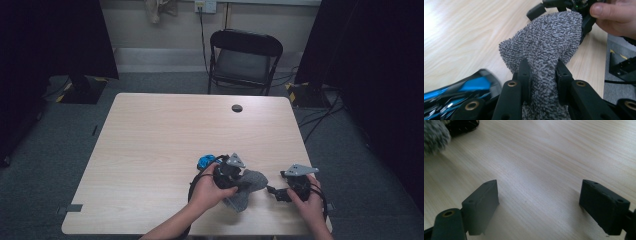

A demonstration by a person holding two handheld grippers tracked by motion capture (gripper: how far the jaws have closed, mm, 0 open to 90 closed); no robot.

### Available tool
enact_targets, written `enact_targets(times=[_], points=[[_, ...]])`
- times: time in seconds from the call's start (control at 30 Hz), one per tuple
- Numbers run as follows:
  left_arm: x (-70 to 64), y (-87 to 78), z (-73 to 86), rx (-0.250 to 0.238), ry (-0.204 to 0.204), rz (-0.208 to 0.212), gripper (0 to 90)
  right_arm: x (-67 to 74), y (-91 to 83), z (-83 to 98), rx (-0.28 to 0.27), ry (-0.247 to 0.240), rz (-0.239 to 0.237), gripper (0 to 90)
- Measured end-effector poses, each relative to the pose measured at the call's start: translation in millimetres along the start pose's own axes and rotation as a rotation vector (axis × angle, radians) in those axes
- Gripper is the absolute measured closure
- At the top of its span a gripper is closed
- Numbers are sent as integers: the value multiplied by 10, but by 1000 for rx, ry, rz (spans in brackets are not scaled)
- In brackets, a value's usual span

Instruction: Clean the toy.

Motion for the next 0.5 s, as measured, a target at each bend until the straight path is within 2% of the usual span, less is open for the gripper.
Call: enact_targets(times=[0.13,0.2,0.33,0.5], points=[[3,150,-22,33,10,-5,722,-31,-11,13,0,3,4,151],[14,220,-32,41,18,-23,721,-50,-16,19,0,5,11,151],[34,326,-50,54,-2,-28,720,-74,-31,34,1,12,16,151],[69,414,-72,73,6,-48,719,-97,-43,47,2,19,24,151]])
Point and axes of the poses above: each handheld gripper's, and its own axes: y roughly forward along the jaws, z roughly out of its underside, x roughly to its left, the point moved 3 cm from there along y, roughly forward along the jaws, and after that the axes turned 5 degrees about z, right-handed, at the moved point
